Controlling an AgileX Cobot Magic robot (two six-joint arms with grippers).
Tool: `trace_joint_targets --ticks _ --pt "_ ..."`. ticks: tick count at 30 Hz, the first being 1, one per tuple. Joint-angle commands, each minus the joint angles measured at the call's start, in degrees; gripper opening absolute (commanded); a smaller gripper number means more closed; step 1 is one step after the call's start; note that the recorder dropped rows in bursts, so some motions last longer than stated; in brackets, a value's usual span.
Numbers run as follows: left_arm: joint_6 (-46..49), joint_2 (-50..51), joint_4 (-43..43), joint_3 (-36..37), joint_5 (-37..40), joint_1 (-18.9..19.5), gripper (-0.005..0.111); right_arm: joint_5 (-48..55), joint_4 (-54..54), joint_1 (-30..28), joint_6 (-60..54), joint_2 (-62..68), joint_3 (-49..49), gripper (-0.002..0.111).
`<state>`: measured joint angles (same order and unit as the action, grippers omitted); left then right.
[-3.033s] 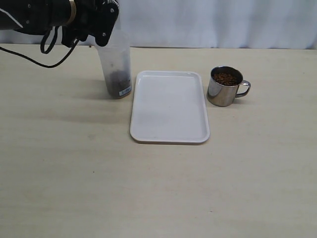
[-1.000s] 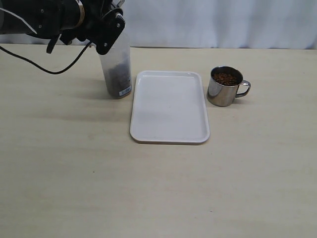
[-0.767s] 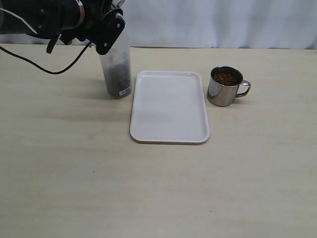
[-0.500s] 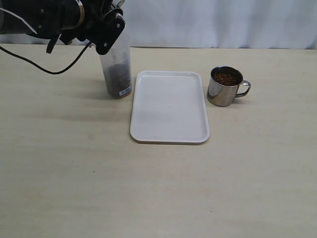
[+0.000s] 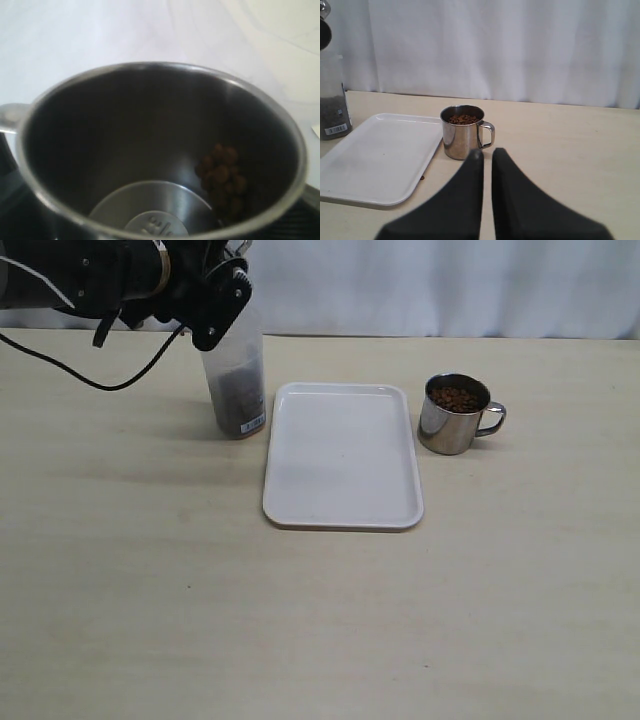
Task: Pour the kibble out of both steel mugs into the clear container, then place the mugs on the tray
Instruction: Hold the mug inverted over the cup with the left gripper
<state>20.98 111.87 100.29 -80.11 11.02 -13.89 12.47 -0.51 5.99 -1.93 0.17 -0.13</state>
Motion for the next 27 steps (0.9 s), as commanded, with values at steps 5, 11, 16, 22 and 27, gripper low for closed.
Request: trace_joint_targets --ticks 5,11,16,22,27 --pt "1.6 -0.4 -0.3 -0.7 -0.1 -0.1 0.0 -0.4 -0.4 0.2 -0.2 -0.2 0.1 0.005" --pt "3.1 -0.4 -0.3 -0.7 0.5 -1.2 0.0 -0.4 -0.4 0.2 -0.2 -0.2 0.1 0.005" --pt "3.3 -0.4 -0.3 -0.7 2.1 -1.4 0.0 -0.4 -0.4 0.2 -0.2 -0.2 0.1 0.005" --pt "5.3 -0.8 -0.3 -1.9 2.5 -1.5 0.0 -0.4 -0.4 0.2 -0.2 -0.2 0.1 0.005" --pt "9.5 -1.6 -0.3 -1.9 2.1 -1.6 0.0 -0.4 -0.4 0.2 -0.2 -0.2 0.1 0.005"
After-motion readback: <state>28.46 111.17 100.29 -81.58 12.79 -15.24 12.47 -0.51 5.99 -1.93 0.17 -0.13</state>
